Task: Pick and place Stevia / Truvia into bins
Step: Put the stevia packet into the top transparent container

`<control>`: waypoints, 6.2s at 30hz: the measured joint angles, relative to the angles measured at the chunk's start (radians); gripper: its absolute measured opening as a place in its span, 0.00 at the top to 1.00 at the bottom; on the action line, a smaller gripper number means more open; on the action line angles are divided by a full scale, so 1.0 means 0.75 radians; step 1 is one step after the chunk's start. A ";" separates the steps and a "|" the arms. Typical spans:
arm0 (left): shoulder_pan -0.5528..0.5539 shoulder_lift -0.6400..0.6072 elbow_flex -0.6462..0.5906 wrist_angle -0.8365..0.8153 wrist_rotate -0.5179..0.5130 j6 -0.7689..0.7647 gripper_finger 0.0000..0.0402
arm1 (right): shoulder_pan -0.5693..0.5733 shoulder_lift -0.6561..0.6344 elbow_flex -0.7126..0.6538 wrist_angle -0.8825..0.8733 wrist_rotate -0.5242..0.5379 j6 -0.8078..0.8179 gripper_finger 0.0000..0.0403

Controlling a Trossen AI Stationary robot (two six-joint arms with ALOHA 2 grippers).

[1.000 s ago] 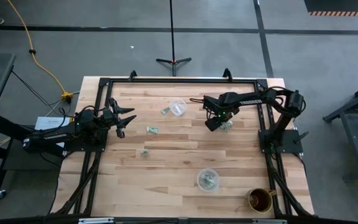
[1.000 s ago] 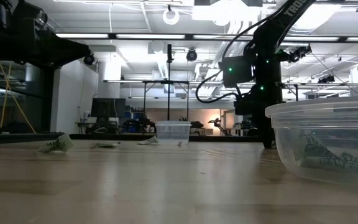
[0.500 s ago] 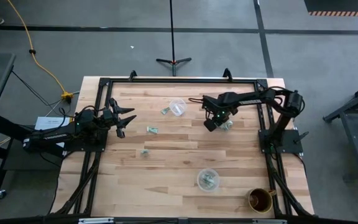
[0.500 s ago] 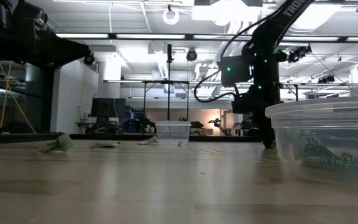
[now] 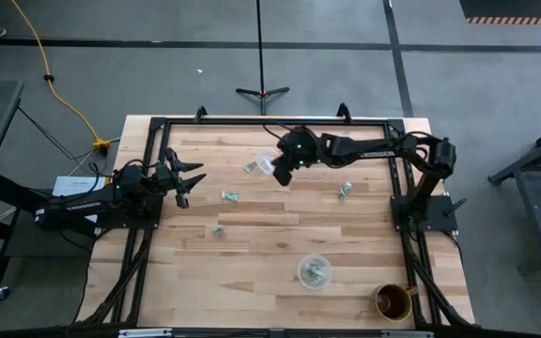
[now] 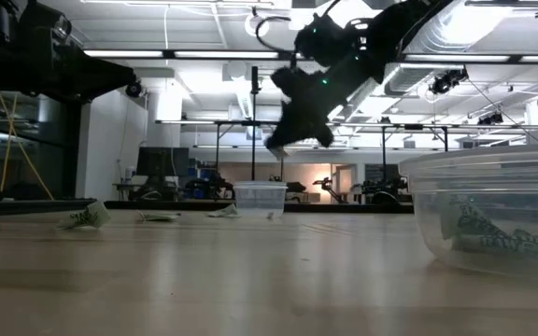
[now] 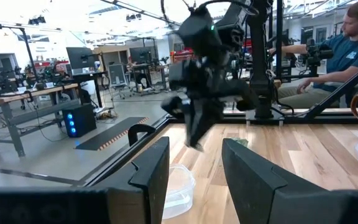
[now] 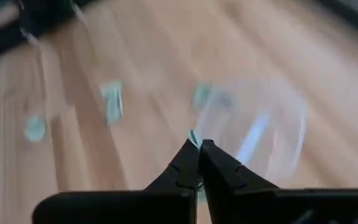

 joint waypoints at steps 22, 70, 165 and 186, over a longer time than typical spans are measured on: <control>0.000 0.000 0.000 0.000 0.000 0.000 0.55 | -0.047 0.148 0.009 0.257 0.070 -0.083 0.72; 0.000 0.000 0.000 -0.005 0.000 0.000 0.55 | 0.261 0.089 -0.050 -1.445 0.411 0.554 0.62; 0.000 0.000 0.000 -0.001 0.000 -0.001 0.55 | -0.027 0.058 -0.010 0.039 0.033 -0.199 1.00; 0.000 0.000 0.000 -0.006 0.000 -0.001 0.55 | -0.063 0.060 -0.011 0.091 0.078 -0.253 0.73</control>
